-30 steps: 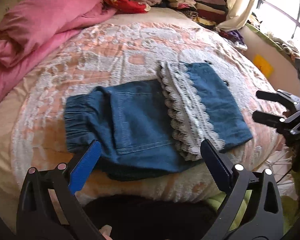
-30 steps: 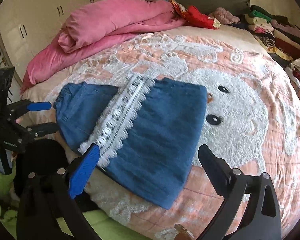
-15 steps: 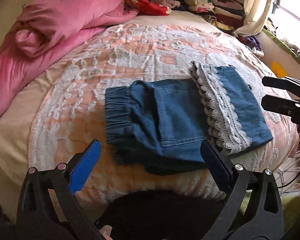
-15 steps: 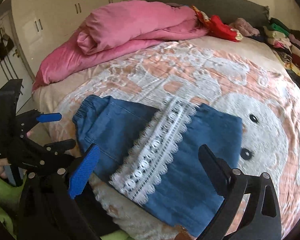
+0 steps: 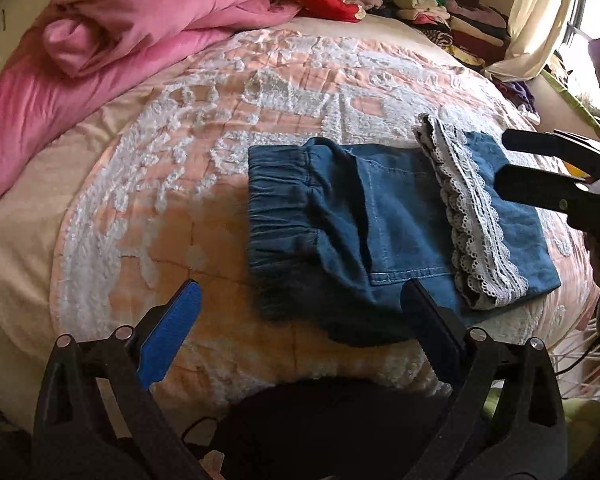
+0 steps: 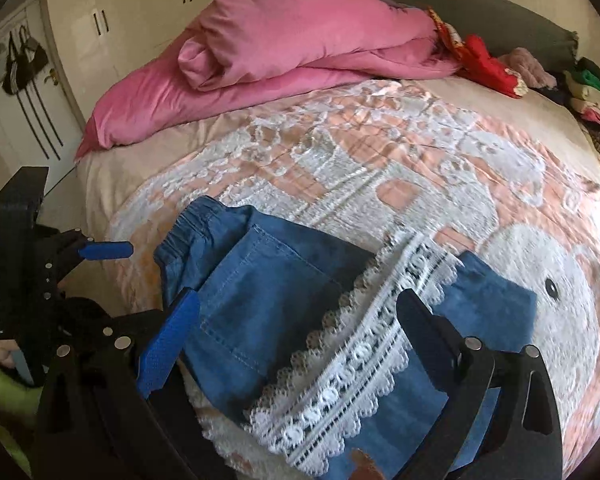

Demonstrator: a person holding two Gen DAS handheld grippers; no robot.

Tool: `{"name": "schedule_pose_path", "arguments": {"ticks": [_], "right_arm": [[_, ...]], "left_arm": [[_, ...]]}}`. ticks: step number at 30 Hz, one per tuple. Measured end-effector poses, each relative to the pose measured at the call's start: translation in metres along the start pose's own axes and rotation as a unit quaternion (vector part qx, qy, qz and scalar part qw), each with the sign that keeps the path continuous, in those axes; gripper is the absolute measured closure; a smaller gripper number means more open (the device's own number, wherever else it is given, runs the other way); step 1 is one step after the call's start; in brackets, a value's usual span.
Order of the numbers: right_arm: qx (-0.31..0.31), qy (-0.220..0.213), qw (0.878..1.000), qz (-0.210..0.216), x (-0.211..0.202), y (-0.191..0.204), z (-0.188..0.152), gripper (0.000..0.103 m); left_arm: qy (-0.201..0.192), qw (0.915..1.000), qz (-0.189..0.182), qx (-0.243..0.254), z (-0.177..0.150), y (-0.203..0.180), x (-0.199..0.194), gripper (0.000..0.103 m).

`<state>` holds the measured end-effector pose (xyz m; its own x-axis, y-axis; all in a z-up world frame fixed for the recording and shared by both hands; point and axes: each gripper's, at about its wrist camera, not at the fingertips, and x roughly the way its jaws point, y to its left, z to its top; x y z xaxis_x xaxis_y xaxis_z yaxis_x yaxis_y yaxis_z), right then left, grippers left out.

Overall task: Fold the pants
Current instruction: 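Move the right tool to the elastic waistband end of the pants, then grasp the elastic waistband with the right tool and fold it over the lace end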

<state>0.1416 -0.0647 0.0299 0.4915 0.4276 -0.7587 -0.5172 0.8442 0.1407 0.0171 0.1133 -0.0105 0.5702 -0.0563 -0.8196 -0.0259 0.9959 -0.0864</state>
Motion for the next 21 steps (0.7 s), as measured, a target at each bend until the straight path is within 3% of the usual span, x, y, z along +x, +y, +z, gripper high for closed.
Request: {"name": "schedule_pose_path", "arguments": {"ticks": [12,18,21], "right_arm": [[-0.042,0.039,0.998,0.038,0.046,0.014,0.032,0.005],[-0.064,0.058,0.995,0.049,0.070,0.026,0.044,0.005],[-0.076,0.062,0.994,0.056,0.077,0.031,0.049,0.005]], "left_arm": [[0.021,0.9982,-0.034,-0.044,-0.001,0.020,0.021,0.010],[0.018,0.9927,-0.093,-0.075,0.004,0.026,0.029,0.010],[0.022,0.9920,-0.094,-0.081,0.005,0.027,0.036,0.014]]}}
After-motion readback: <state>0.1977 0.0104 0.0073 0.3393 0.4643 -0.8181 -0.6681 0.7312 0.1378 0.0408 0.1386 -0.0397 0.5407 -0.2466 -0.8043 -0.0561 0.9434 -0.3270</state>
